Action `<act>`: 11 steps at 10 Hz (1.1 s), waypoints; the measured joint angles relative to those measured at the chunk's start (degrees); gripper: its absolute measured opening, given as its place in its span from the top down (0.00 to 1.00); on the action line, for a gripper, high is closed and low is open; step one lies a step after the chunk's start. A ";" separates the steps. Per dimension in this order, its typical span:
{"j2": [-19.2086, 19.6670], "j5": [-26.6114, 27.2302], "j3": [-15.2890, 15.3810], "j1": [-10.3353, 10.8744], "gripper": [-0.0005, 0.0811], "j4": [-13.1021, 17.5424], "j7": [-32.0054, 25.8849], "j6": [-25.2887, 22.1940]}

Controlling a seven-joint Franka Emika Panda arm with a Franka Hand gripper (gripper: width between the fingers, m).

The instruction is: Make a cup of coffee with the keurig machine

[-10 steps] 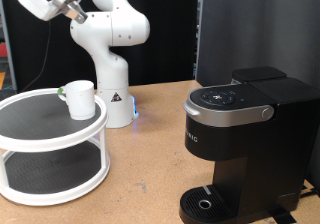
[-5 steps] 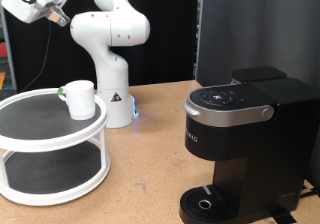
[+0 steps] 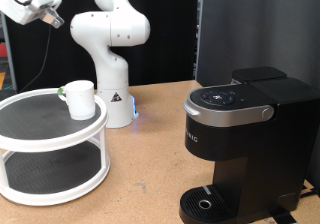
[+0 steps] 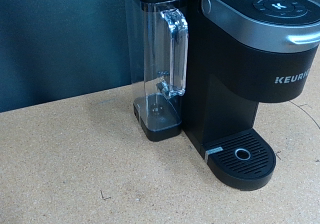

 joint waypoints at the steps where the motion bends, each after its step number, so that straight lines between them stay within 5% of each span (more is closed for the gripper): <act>1: 0.02 0.01 0.00 0.01 0.98 -0.07 0.11 0.00; 11: 2.04 -2.03 -4.38 0.04 0.98 -7.81 -6.87 11.78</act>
